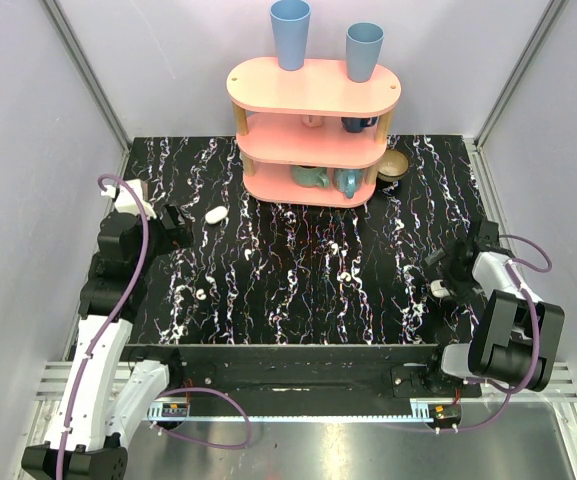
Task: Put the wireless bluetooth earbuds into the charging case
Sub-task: Move the charging case to the center of the board.
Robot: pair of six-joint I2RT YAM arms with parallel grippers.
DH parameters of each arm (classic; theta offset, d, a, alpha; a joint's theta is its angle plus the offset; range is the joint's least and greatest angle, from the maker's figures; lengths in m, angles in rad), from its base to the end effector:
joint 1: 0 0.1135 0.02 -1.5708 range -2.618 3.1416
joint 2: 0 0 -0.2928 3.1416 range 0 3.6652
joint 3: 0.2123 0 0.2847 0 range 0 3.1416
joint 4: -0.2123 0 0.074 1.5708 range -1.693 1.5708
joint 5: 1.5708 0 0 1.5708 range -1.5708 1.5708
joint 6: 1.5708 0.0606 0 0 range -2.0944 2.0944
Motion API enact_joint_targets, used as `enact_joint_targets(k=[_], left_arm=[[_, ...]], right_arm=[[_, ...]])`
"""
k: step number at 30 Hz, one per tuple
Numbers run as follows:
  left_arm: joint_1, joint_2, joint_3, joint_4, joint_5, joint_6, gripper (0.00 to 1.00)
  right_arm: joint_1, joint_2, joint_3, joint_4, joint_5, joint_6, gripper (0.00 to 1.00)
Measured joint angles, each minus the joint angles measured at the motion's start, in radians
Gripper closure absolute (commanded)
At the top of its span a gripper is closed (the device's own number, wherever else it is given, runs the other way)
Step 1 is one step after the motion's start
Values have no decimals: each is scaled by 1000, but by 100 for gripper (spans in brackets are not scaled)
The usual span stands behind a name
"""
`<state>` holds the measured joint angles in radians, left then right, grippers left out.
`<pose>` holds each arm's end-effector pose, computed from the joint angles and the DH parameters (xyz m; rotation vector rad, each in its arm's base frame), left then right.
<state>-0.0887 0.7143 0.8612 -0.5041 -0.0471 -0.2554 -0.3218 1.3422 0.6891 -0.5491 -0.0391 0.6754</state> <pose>0.1908 -0.0141 0.3583 -0.1923 1.9224 -0.1847 0.2470 -0.0799 0.1517 1.3214 2.4481 0.1448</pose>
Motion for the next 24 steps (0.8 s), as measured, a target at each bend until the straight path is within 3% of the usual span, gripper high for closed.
enact_joint_targets(k=[13, 24], left_arm=[[-2, 10, 0, -4, 14, -3, 1], [-2, 10, 0, -4, 16, -3, 1]], right_arm=[[58, -11, -13, -63, 142, 69, 0], [62, -58, -54, -64, 240, 335, 8]])
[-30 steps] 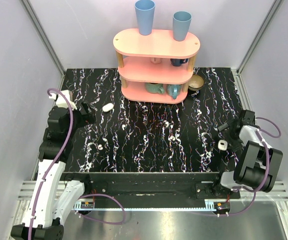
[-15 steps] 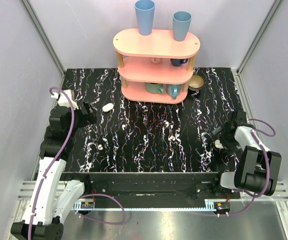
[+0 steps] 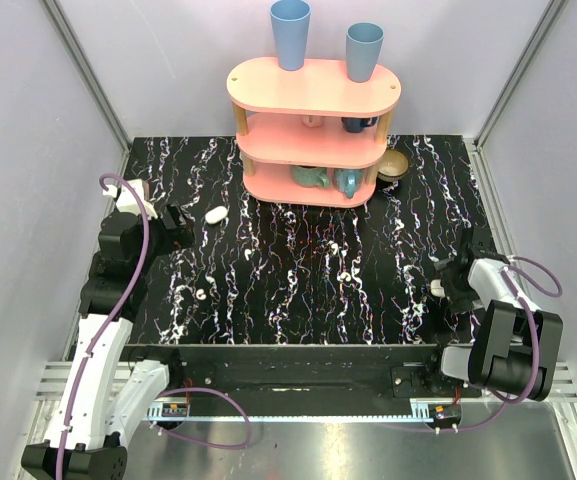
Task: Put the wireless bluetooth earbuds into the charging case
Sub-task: Move the charging case to the center of the board.
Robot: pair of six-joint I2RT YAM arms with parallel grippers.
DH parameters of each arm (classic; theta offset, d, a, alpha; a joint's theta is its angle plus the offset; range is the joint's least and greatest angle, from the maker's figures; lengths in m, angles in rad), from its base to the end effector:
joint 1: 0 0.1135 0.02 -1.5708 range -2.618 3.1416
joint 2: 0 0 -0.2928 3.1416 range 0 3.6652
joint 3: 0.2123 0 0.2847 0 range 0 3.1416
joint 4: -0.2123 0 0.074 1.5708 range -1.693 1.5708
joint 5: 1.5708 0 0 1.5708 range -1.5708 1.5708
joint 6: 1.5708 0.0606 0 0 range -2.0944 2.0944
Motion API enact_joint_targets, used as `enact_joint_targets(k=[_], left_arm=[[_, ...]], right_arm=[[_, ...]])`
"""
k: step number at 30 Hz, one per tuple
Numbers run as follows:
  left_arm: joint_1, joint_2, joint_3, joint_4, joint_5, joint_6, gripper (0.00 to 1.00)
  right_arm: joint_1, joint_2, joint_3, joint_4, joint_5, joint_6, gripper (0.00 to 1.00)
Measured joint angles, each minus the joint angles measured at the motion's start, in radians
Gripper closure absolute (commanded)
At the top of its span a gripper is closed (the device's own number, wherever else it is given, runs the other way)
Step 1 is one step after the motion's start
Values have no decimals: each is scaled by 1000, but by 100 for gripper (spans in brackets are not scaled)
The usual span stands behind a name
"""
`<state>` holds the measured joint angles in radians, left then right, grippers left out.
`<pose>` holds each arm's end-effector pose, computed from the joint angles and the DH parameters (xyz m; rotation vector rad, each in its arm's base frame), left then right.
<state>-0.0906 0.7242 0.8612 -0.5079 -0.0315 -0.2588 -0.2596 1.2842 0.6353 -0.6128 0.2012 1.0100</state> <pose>0.1930 -0.0156 0.3562 -0.1844 1.9380 -0.2013 0.2248 -0.0722 0.1469 1.6836 2.2122 -0.1024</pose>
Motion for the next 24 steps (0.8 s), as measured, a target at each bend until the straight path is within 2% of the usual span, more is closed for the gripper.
enact_joint_targets(k=[6, 9, 13, 19, 21, 24], left_arm=[[0, 0, 0, 0, 0, 0, 1], [0, 0, 0, 0, 0, 0, 1], [0, 0, 0, 0, 1, 0, 1], [0, 5, 0, 0, 2, 0, 1], [0, 5, 0, 0, 2, 0, 1], [0, 6, 0, 0, 2, 0, 1]], right_arm=[[14, 1, 6, -19, -1, 117, 11], [24, 1, 8, -21, 0, 146, 16], [25, 2, 8, -21, 1, 172, 34], [26, 2, 8, -11, 15, 181, 36], [26, 2, 8, -5, 14, 177, 45], [26, 6, 7, 15, 8, 145, 50]])
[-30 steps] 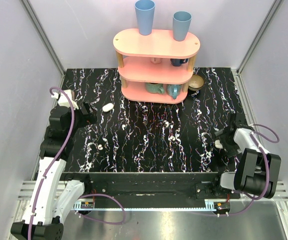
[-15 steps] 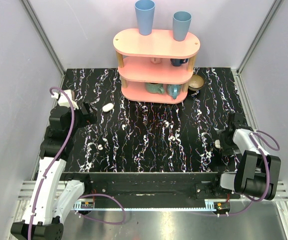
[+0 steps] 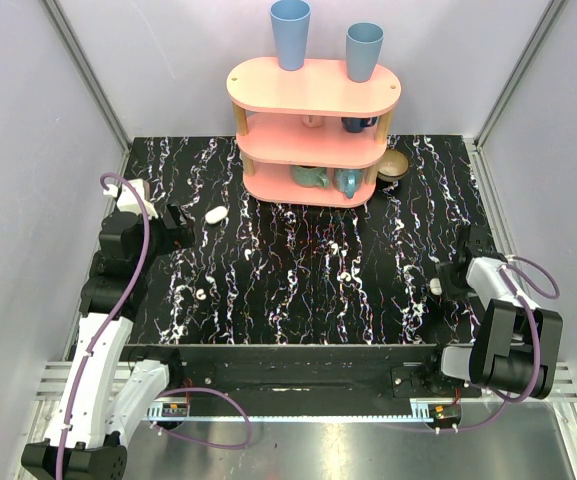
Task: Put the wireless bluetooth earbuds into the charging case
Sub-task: Move the charging case to the center of the board, then pick up the charging case from the center of the board.
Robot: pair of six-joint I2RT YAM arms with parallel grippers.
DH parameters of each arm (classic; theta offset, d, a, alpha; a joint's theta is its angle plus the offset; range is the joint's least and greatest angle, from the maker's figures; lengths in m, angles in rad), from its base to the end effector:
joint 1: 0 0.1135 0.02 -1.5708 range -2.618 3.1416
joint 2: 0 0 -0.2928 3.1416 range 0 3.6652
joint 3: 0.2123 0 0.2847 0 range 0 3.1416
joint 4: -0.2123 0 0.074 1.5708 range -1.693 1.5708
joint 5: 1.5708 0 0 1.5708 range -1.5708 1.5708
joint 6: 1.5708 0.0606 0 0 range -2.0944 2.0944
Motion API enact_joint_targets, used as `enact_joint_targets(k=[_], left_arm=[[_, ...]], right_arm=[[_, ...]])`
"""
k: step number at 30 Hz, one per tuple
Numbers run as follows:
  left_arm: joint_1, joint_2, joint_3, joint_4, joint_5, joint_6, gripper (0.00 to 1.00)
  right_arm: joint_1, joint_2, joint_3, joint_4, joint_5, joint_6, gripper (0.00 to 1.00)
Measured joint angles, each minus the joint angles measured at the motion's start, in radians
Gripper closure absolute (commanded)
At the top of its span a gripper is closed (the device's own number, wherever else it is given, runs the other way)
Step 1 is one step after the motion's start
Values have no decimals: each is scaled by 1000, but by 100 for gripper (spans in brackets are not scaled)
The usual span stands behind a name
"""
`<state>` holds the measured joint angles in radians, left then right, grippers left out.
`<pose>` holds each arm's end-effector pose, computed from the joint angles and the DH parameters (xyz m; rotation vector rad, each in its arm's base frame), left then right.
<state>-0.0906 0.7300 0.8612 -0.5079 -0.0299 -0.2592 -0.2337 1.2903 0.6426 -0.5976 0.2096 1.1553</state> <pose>0.1944 -0.0158 0.3551 -0.1842 1.9440 -0.2022 0.2303 -0.0678 0.1485 1.8016 2.0885 -0.0585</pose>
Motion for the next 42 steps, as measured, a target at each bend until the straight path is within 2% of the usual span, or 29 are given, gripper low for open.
enact_joint_targets(k=[5, 11, 14, 19, 24, 30, 35, 42], left_arm=[[0, 3, 0, 0, 0, 0, 1], [0, 13, 0, -2, 0, 0, 1], [3, 13, 0, -5, 2, 0, 1], [10, 20, 0, -9, 2, -1, 1], [14, 23, 0, -14, 3, -1, 1], [23, 36, 0, -14, 22, -2, 1], [27, 38, 0, -14, 35, -3, 1], [27, 38, 0, -14, 43, -3, 1]], right_arm=[[5, 1, -3, 71, -56, -127, 50], [69, 20, 18, 164, -179, -428, 45], [115, 125, 117, 143, -207, -573, 40], [231, 354, 303, 105, -159, -738, 39], [347, 440, 388, 44, -60, -823, 32], [394, 456, 417, 15, 55, -835, 26], [394, 453, 417, -5, 133, -821, 28], [394, 451, 416, -6, 124, -819, 31]])
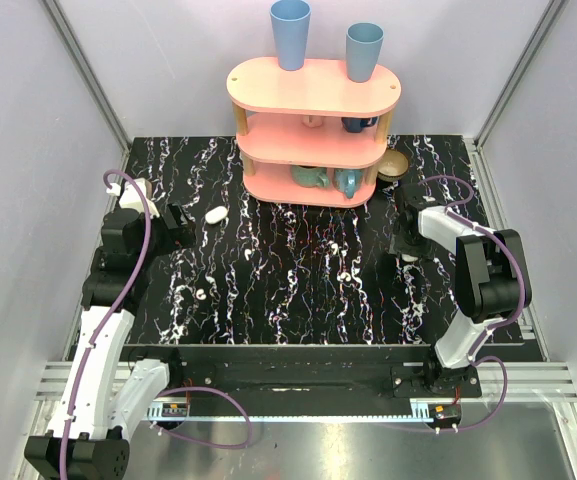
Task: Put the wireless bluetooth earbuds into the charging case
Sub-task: Pick up the charging case from the center of the board.
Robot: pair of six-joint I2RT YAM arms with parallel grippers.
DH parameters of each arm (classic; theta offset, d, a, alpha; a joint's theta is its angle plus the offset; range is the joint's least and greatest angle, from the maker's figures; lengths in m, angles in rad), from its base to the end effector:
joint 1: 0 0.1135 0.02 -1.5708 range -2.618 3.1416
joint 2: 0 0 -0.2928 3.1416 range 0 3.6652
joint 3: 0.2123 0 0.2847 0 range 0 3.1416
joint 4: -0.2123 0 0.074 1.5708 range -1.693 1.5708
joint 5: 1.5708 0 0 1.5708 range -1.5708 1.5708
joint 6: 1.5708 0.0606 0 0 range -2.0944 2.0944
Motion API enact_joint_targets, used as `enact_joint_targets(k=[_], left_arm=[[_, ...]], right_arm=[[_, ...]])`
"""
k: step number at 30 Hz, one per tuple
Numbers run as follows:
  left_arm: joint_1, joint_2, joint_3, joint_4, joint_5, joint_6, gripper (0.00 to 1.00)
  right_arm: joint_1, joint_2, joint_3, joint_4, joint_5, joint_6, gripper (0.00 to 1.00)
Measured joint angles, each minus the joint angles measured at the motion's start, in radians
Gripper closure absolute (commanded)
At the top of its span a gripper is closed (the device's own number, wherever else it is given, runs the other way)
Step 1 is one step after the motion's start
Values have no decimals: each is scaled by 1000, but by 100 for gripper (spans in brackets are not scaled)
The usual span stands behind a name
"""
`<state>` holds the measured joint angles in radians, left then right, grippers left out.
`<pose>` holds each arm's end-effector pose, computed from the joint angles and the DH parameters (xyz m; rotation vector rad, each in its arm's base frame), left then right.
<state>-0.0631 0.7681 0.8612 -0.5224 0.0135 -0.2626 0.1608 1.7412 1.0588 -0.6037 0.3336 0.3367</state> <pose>0.2029 -0.0136 0.3465 -0.1912 1.9978 -0.2223 0.3589 0.0381 0.1471 0.3093 2.7478 -0.3536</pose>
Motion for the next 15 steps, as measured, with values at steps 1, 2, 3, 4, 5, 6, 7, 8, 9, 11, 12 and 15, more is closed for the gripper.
enact_joint_targets(k=[1, 2, 3, 4, 5, 6, 7, 8, 9, 11, 12, 15], left_arm=[[0, 0, 0, 0, 0, 0, 1], [0, 0, 0, 0, 0, 0, 1], [0, 0, 0, 0, 1, 0, 1], [1, 0, 0, 0, 2, 0, 1], [1, 0, 0, 0, 2, 0, 1], [1, 0, 0, 0, 2, 0, 1], [1, 0, 0, 0, 2, 0, 1], [1, 0, 0, 0, 3, 0, 1], [1, 0, 0, 0, 3, 0, 1], [1, 0, 0, 0, 3, 0, 1], [1, 0, 0, 0, 4, 0, 1], [1, 0, 0, 0, 7, 0, 1]], right_arm=[[0, 0, 0, 0, -4, 0, 32], [0, 0, 0, 0, -5, -1, 32], [0, 0, 0, 0, -7, -3, 33], [0, 0, 0, 1, -11, -7, 33], [0, 0, 0, 2, -14, -15, 32], [0, 0, 0, 4, -16, -21, 32], [0, 0, 0, 6, -21, -28, 32], [0, 0, 0, 8, -26, -37, 32], [0, 0, 0, 12, -35, -48, 32], [0, 0, -3, 25, -56, -70, 32], [-1, -1, -5, 34, -67, -82, 32], [-2, -5, -11, 58, -92, -114, 35]])
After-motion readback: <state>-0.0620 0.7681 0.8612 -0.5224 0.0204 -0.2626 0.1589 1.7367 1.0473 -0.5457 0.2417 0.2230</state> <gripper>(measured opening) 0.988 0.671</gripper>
